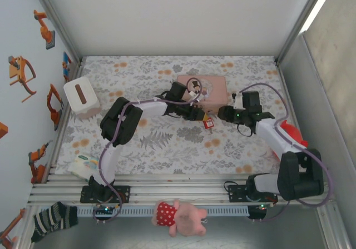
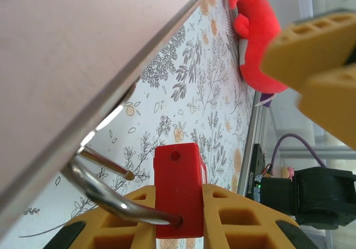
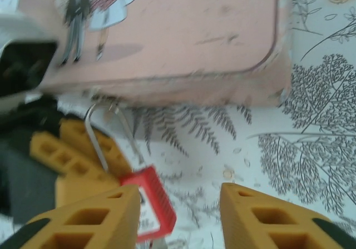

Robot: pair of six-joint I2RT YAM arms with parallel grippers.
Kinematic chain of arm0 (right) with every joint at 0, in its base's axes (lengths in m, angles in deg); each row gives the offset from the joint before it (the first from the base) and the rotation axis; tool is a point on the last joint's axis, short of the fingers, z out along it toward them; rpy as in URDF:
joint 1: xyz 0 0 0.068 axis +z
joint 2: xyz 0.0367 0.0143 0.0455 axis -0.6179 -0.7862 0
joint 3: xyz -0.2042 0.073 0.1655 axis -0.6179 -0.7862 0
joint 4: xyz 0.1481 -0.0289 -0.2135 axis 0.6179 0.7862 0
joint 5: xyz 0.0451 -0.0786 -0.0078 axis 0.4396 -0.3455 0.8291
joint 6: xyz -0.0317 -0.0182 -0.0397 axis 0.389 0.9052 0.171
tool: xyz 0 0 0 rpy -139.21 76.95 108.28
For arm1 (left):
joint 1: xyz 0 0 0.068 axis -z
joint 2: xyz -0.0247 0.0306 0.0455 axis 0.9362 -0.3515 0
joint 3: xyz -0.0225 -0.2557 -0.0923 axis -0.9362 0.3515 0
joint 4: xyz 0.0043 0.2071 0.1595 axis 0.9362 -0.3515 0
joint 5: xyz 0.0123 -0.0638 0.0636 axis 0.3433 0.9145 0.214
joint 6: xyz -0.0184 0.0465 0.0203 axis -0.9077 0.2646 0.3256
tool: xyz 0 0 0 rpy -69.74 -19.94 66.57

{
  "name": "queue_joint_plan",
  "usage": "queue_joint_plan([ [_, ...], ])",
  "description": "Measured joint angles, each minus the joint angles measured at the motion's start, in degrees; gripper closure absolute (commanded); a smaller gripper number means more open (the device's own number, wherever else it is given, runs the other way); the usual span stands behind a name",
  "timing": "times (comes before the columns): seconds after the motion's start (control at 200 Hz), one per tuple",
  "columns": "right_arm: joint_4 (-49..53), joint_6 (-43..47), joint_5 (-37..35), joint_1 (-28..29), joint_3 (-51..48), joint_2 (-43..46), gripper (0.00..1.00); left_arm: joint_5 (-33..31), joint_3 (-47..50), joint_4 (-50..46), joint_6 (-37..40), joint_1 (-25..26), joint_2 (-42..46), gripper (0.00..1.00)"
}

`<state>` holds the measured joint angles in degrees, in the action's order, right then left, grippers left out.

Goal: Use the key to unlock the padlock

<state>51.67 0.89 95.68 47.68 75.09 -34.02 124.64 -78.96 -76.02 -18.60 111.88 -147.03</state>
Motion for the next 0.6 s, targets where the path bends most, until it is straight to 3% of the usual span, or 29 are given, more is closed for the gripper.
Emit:
queue_joint_plan([
  [0.185, 5.6, 2.14, 0.46, 1.99, -2.64, 6.6, 0.49, 0.11, -0.37, -0.28, -0.04, 0.07, -0.5, 0.9],
  [0.205, 6.34, 2.38, 0.33, 2.64, -2.73, 6.99, 0.38, 0.09, -0.37, -0.28, -0.04, 0.09, -0.52, 0.9],
  [0.23, 7.21, 2.91, 0.02, 3.52, -2.73, 7.3, 0.35, 0.09, -0.37, -0.28, -0.07, 0.09, -0.52, 0.9],
  [0.436, 12.37, 5.51, -5.27, 10.93, -2.71, 6.91, 0.35, 0.09, -0.37, -0.26, -0.24, 0.11, -0.52, 0.9],
  [0.601, 13.7, 6.69, -8.87, 12.87, -0.85, 2.8, 0.38, 0.13, -0.37, -0.26, -0.26, 0.11, -0.52, 0.9],
])
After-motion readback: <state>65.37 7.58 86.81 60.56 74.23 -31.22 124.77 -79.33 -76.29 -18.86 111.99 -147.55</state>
